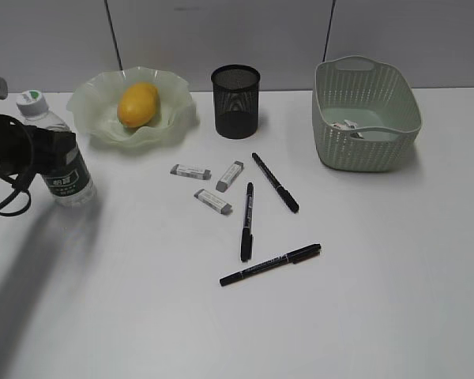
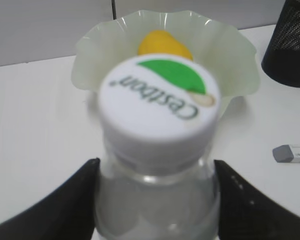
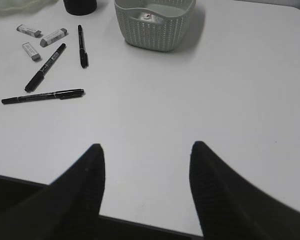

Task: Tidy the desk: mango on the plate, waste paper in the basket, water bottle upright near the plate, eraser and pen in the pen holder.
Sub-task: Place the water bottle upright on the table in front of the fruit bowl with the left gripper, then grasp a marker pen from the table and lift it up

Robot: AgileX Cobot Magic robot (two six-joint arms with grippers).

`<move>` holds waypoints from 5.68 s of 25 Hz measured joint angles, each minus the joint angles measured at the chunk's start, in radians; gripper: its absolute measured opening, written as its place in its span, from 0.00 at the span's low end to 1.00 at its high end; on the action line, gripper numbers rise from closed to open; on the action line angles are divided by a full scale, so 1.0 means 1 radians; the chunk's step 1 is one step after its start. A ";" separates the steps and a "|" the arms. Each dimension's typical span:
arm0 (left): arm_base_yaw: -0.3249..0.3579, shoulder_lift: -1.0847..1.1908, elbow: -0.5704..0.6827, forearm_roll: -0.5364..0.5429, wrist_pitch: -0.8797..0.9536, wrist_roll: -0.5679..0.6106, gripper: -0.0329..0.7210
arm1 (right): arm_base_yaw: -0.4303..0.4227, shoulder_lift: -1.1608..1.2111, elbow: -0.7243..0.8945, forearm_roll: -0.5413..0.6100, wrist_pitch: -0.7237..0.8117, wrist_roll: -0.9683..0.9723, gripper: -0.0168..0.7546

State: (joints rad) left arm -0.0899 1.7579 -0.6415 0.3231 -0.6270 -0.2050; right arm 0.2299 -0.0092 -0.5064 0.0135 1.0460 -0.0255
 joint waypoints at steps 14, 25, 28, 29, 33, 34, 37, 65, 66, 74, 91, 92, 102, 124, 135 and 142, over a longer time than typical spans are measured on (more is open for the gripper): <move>0.000 -0.053 0.000 -0.008 0.041 0.000 0.82 | 0.000 0.000 0.000 -0.001 -0.001 0.002 0.59; -0.001 -0.363 0.000 0.052 0.467 0.000 0.82 | 0.000 0.000 0.000 -0.001 -0.001 0.002 0.59; -0.002 -0.465 -0.011 0.040 0.658 0.000 0.82 | 0.000 0.000 0.000 -0.001 -0.001 0.002 0.58; -0.002 -0.494 -0.022 0.038 0.732 0.000 0.82 | 0.000 0.000 0.000 -0.001 -0.001 0.002 0.58; -0.002 -0.577 -0.121 0.033 1.137 0.003 0.82 | 0.000 0.000 0.000 -0.001 -0.001 0.002 0.58; -0.002 -0.582 -0.158 0.022 1.249 0.010 0.82 | 0.000 0.000 0.000 -0.001 -0.001 0.002 0.58; -0.002 -0.588 -0.249 -0.035 1.499 0.058 0.82 | 0.000 0.000 0.000 -0.001 -0.002 0.002 0.59; -0.002 -1.553 0.072 -0.331 1.624 0.174 0.82 | 0.000 0.000 0.000 -0.001 -0.003 0.003 0.59; -0.002 -1.577 0.079 -0.334 1.622 0.179 0.82 | 0.000 0.000 0.000 -0.001 -0.003 0.003 0.59; -0.002 -1.739 0.082 -0.338 1.598 0.184 0.82 | 0.000 0.000 0.000 -0.001 -0.004 0.003 0.59; -0.002 -1.764 0.162 -0.342 1.397 0.192 0.77 | 0.000 0.000 0.001 -0.001 -0.004 0.003 0.58; -0.002 -1.764 0.150 -0.342 1.424 0.192 0.77 | 0.000 0.000 0.001 -0.001 -0.004 0.003 0.58; -0.002 -1.764 0.101 -0.338 1.660 0.196 0.74 | 0.000 0.000 0.001 -0.001 -0.006 0.002 0.59; -0.002 -1.766 0.114 -0.345 1.695 0.275 0.73 | 0.001 0.560 -0.168 0.009 0.018 -0.176 0.59; -0.001 -1.766 0.114 -0.345 1.695 0.269 0.73 | 0.151 1.008 -0.392 0.098 0.015 -0.682 0.59; -0.001 -1.766 0.114 -0.345 1.695 0.268 0.73 | 0.187 1.256 -0.410 0.180 -0.123 -1.199 0.59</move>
State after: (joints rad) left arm -0.0908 -0.0077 -0.5272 -0.0218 1.0681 0.0633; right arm 0.4165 1.2466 -0.9161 0.1937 0.9225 -1.2242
